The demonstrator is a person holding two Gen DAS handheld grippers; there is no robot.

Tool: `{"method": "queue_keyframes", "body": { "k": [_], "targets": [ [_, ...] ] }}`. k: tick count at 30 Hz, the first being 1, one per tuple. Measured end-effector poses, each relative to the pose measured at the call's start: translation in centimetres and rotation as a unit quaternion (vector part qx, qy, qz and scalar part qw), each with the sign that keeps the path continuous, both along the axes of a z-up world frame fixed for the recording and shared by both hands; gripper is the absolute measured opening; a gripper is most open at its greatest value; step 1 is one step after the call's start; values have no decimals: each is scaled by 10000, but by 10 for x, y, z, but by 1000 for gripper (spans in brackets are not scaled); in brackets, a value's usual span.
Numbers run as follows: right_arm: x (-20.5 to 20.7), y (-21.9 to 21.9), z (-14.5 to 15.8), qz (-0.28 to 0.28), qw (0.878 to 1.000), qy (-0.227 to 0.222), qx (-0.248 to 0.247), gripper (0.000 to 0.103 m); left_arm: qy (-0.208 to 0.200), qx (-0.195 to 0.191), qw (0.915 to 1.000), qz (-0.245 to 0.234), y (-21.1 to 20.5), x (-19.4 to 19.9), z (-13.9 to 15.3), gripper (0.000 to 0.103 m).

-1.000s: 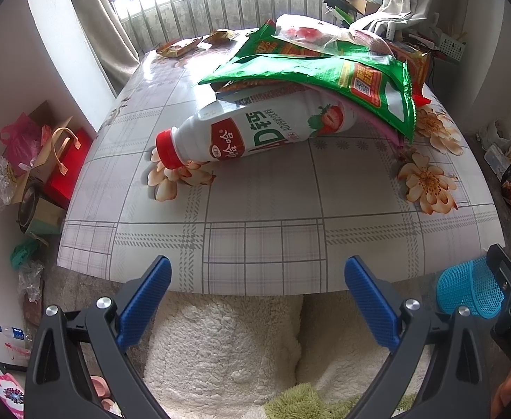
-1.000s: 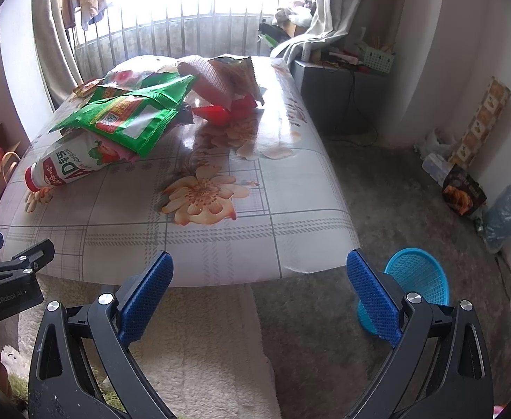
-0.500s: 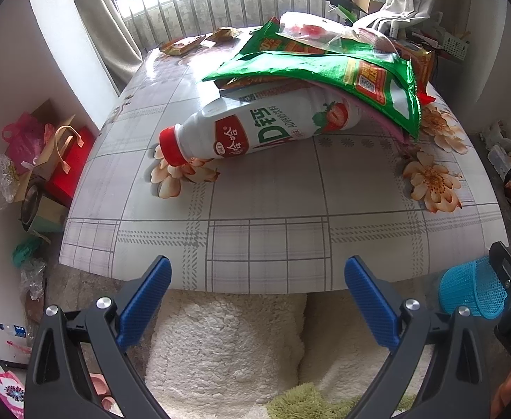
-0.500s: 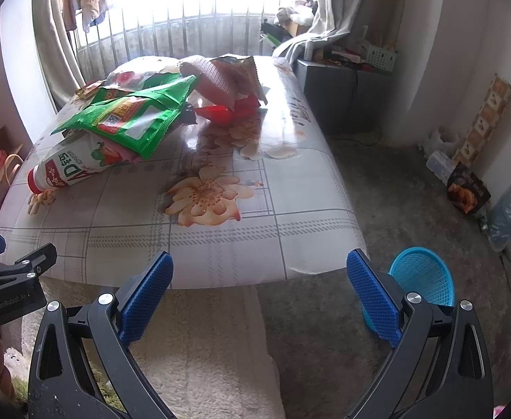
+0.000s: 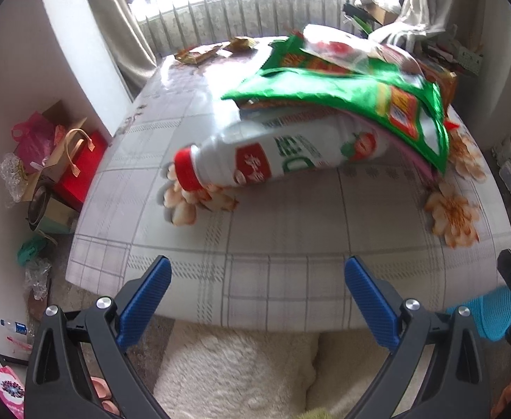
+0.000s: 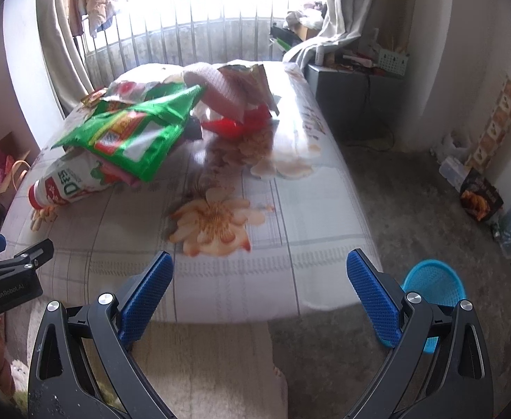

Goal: Collect trash

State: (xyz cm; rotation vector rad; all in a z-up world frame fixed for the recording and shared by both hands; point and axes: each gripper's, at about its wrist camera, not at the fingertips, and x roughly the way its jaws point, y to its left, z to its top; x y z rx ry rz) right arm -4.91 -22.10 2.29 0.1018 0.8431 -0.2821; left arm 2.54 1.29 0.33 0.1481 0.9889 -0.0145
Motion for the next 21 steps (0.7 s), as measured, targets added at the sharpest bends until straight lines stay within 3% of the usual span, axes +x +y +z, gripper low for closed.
{"method": "queue_keyframes", "body": {
  "k": [4, 10, 13, 16, 21],
  "targets": [
    [13, -1, 6, 66, 9998, -199, 4, 95, -55, -148, 9998, 73, 7, 12, 5, 97],
    [33, 10, 16, 334, 9978, -510, -279, 95, -498, -390, 9979, -133, 17, 28, 27, 97],
    [43, 20, 21, 494, 9958, -591, -495, 95, -792, -816, 9924, -472, 26, 39, 43, 97],
    [48, 26, 28, 593, 9942, -710, -548, 95, -1170, -1538, 9778, -817, 38, 56, 63, 97],
    [56, 24, 32, 542, 9946, -770, -442, 95, -1091, -2190, 9649, -953, 36, 96, 80, 97]
  ]
}}
